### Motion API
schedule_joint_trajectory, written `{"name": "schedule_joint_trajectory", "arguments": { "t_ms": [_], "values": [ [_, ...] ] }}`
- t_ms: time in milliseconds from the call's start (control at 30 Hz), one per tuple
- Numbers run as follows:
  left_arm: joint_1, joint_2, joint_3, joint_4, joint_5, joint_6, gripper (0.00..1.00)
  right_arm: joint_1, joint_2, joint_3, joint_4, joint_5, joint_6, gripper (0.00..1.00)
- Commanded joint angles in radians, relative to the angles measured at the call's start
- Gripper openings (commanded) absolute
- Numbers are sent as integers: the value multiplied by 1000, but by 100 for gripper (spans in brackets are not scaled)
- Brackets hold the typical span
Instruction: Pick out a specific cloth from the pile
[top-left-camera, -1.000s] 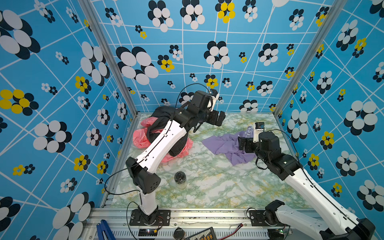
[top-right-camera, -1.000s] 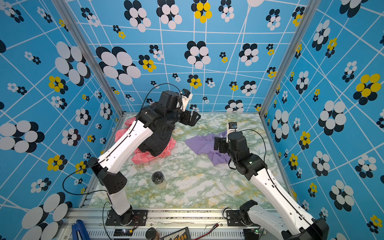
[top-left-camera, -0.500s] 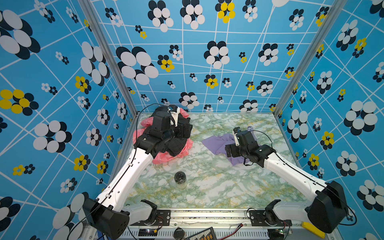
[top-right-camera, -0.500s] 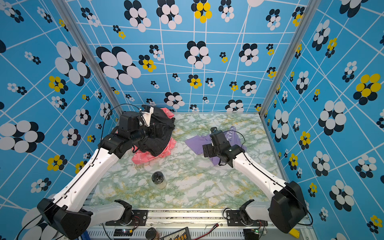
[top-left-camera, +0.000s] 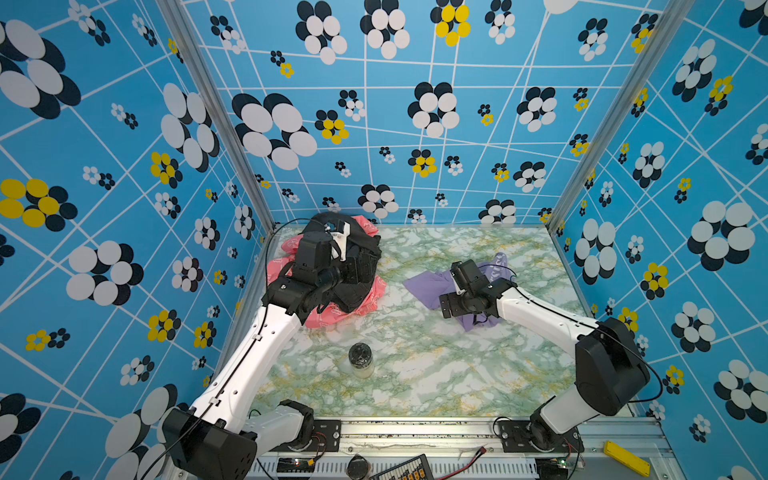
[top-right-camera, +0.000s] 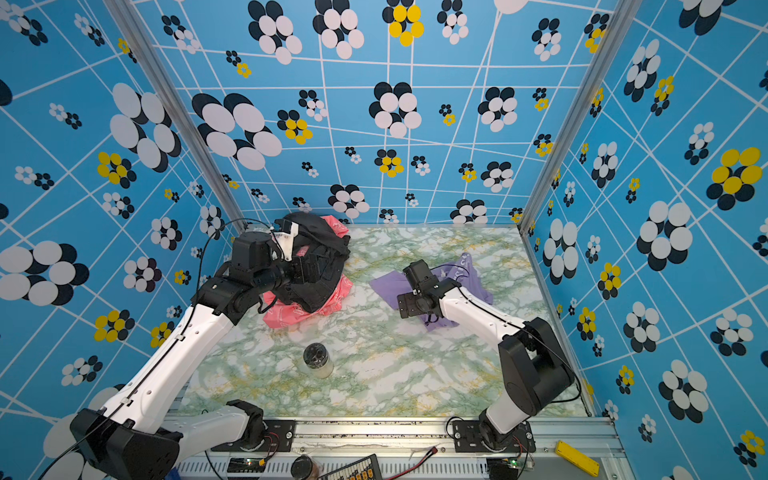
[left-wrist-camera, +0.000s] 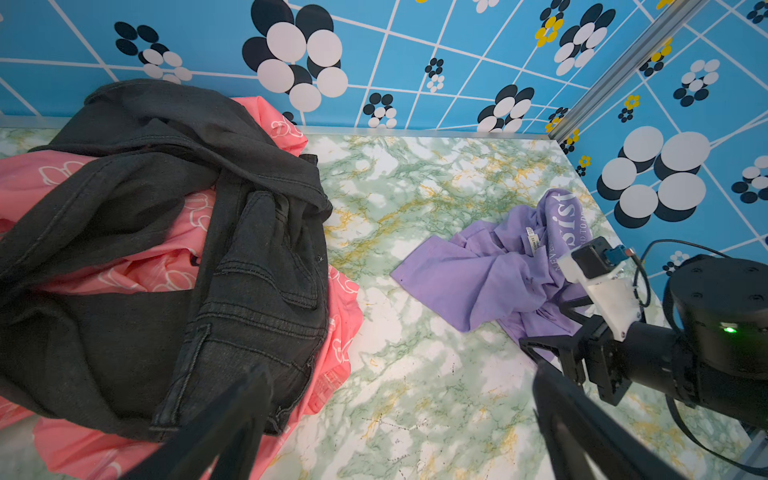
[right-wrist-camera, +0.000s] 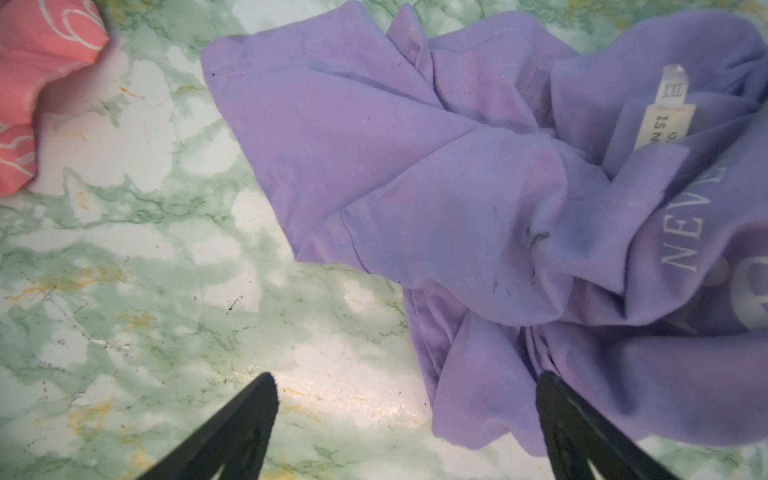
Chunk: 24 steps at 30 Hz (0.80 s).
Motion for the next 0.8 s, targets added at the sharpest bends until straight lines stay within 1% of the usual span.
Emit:
{"name": "schedule_joint_trajectory", "arguments": {
  "t_ms": [0,233,300,400,533,700,767],
  "values": [
    [12,-27,-22,22,20,-13,99,-2,64,70,-50,90,40,99],
    [27,-65,-32,12,13,-8,99,-57,245,207,-134,115,68,99],
    [34,-78,-43,13,10,-3,99,-74,278,224,-145,117,65,93],
    [45,-93,-60,15,-5,6,99,-104,305,232,-152,123,60,74],
    [55,-118,-101,56,-43,8,99,-145,320,226,-147,125,41,58],
    [65,-137,-164,117,-93,8,99,-219,332,227,-136,112,8,29],
    [71,-134,-182,126,-109,13,99,-250,333,229,-127,109,-8,19]
  ]
}}
